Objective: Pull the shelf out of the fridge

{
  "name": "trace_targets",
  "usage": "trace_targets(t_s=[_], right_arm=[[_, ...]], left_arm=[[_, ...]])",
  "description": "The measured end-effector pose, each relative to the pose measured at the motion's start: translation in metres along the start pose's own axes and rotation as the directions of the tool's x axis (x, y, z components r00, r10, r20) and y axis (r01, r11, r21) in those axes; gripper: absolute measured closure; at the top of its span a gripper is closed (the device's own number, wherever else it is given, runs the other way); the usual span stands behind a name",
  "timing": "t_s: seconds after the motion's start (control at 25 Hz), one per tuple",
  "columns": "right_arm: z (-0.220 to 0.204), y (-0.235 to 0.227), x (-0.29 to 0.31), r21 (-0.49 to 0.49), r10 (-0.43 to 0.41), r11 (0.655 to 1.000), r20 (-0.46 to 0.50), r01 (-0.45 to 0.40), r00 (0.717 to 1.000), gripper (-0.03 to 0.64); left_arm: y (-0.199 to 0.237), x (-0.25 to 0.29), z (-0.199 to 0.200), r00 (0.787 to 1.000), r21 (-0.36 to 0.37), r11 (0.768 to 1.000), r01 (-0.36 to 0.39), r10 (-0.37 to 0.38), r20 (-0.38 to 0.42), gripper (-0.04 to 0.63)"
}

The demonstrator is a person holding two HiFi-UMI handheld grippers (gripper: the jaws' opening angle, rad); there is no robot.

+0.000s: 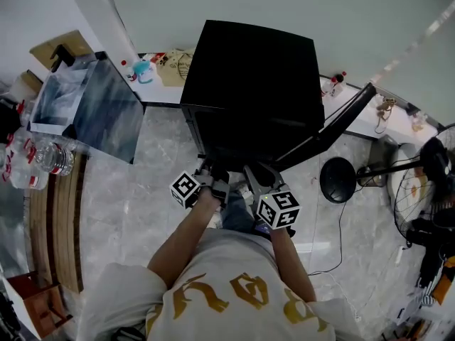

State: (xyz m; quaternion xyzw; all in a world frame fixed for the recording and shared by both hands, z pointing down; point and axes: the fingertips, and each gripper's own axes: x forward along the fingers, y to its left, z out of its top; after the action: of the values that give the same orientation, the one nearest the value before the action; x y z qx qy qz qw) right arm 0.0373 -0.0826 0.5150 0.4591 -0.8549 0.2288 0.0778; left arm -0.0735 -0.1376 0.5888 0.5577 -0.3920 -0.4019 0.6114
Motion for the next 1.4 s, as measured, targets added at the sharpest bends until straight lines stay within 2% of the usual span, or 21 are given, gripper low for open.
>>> trace_targets(t_s=[0.48, 0.76, 1.08, 1.4], right_arm=[[0.003, 0.002, -0.004, -0.009, -0.018, 1.0, 0.023, 0.018, 1.0, 0.565], [0.0, 0.004, -0.004, -0.038, -0.023, 0.999, 0.004, 0.023, 1.0, 0.595], [0.0, -0.004, -0.008, -0.042, -0.063, 0.997, -0.004, 0.063, 0.998, 0.595], [-0.004, -0.002, -0.01, -0.057, -0.059, 0.997, -0.011, 0.058, 0.998, 0.595]], left_arm=[[0.001, -0.013, -0.004, 1.0, -0.024, 1.0, -0.011, 0.011, -0.005, 0.577], [0.0, -0.015, -0.004, 1.0, -0.029, 0.999, -0.015, 0.014, -0.005, 0.577], [0.001, -0.017, -0.006, 1.0, -0.033, 0.999, -0.017, 0.016, -0.004, 0.575], [0.002, -0.019, -0.005, 1.0, -0.038, 0.999, -0.016, 0.016, 0.001, 0.575]])
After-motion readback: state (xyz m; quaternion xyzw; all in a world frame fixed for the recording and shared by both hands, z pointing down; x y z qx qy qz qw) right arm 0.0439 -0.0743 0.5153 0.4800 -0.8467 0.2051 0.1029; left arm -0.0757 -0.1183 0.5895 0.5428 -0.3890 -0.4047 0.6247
